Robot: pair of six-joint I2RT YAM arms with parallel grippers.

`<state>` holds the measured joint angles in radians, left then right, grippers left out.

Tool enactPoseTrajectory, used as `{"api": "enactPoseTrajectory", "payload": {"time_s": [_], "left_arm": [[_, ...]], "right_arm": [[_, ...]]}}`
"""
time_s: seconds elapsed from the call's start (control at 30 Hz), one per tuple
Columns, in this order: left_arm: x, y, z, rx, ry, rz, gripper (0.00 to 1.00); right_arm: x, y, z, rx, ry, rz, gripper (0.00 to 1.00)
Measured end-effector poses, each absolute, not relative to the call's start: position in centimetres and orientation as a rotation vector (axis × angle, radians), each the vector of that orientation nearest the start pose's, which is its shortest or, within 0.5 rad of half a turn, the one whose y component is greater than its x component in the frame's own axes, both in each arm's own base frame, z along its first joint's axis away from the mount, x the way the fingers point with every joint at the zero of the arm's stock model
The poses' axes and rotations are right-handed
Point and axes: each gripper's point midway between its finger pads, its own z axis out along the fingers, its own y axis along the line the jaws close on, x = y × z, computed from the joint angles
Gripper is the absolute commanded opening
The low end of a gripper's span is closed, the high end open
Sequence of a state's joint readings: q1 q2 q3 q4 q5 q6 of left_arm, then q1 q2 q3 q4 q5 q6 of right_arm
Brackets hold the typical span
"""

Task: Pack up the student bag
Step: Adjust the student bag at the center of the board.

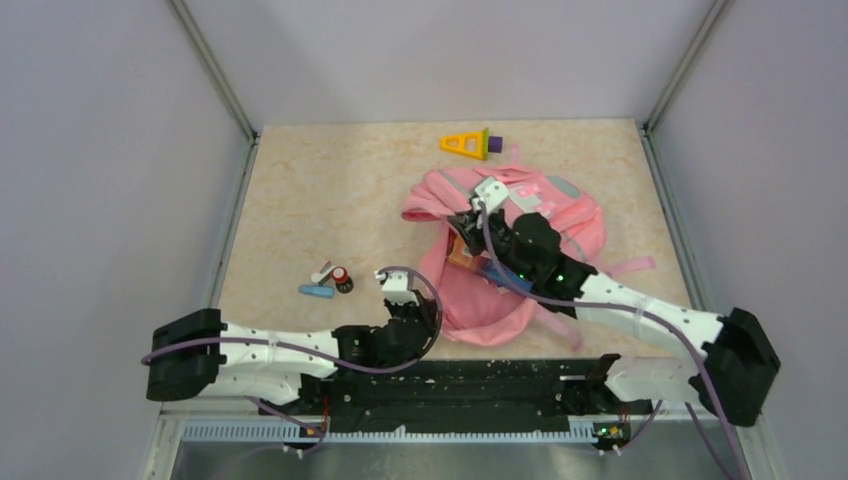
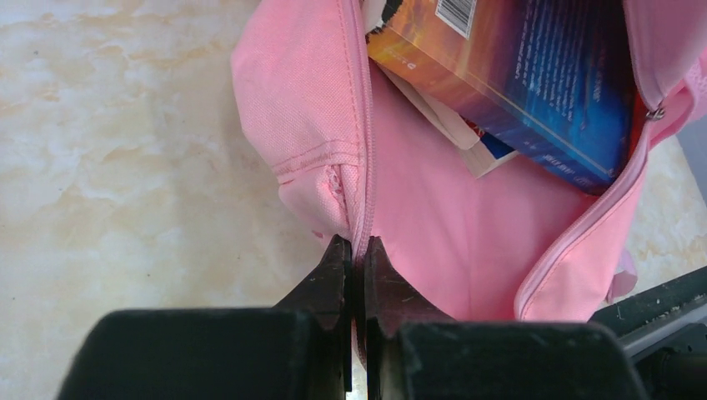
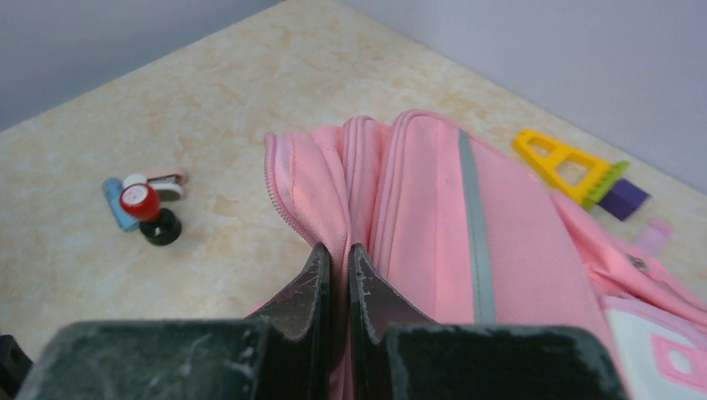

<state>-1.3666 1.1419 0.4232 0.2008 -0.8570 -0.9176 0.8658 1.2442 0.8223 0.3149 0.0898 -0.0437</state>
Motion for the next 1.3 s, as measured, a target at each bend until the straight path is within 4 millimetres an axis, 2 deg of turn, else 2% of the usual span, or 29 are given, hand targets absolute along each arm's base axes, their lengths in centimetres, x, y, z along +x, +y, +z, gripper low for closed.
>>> {"api": "enactPoseTrajectory", "payload": {"time_s": [0.1, 0.17, 0.27, 0.3, 0.37, 0.47, 0.53, 0.63, 0.7, 0.83, 0.9, 0.97, 1.17, 1.23, 1.3], "left_arm": [[17.2, -28.4, 12.2, -0.057, 1.93, -0.647, 0.0], [17.4, -28.8, 13.5, -0.039, 1.902, -0.645, 0.0], [18.1, -29.6, 16.3, 0.005, 1.851, -0.632, 0.0], [18.3, -30.0, 17.4, 0.02, 1.838, -0.635, 0.0], [18.9, -30.6, 18.9, 0.035, 1.824, -0.654, 0.0], [20.1, -31.0, 20.6, 0.046, 1.817, -0.691, 0.0], [21.1, -30.9, 20.9, 0.05, 1.822, -0.703, 0.0], [22.7, -30.2, 20.9, 0.059, 1.831, -0.697, 0.0], [23.5, -30.1, 21.7, 0.089, 1.827, -0.682, 0.0], [24.3, -31.6, 25.4, 0.185, 1.77, -0.685, 0.0], [24.2, -32.0, 26.6, 0.223, 1.748, -0.689, 0.0], [24.2, -32.2, 27.2, 0.252, 1.737, -0.688, 0.0], [22.9, -31.4, 26.8, 0.323, 1.742, -0.712, 0.0], [22.0, -30.5, 26.6, 0.332, 1.74, -0.73, 0.0], [20.9, -29.9, 26.6, 0.342, 1.733, -0.747, 0.0]], "right_arm": [[28.7, 28.1, 27.3, -0.588, 1.502, 0.474, 0.01], [28.9, 26.1, 28.6, -0.513, 1.474, 0.423, 0.16], [29.2, 23.7, 29.9, -0.402, 1.475, 0.364, 0.49], [29.2, 23.1, 30.0, -0.365, 1.485, 0.357, 0.61], [29.1, 21.4, 29.8, -0.296, 1.523, 0.328, 0.77], [28.4, 19.0, 29.3, -0.216, 1.581, 0.296, 0.9], [27.6, 17.4, 29.2, -0.172, 1.606, 0.285, 0.95], [26.0, 15.1, 29.8, -0.1, 1.615, 0.295, 0.99], [25.1, 13.9, 30.7, -0.05, 1.594, 0.322, 0.99], [24.2, 12.1, 31.5, 0.041, 1.556, 0.348, 0.99], [24.5, 12.3, 30.3, 0.042, 1.582, 0.332, 0.99], [25.1, 12.9, 28.3, 0.026, 1.637, 0.304, 0.99], [26.5, 14.8, 21.9, 0.002, 1.8, 0.229, 0.99], [26.7, 15.0, 21.2, 0.009, 1.818, 0.224, 0.99], [27.0, 15.2, 21.2, 0.019, 1.813, 0.231, 0.99]]}}
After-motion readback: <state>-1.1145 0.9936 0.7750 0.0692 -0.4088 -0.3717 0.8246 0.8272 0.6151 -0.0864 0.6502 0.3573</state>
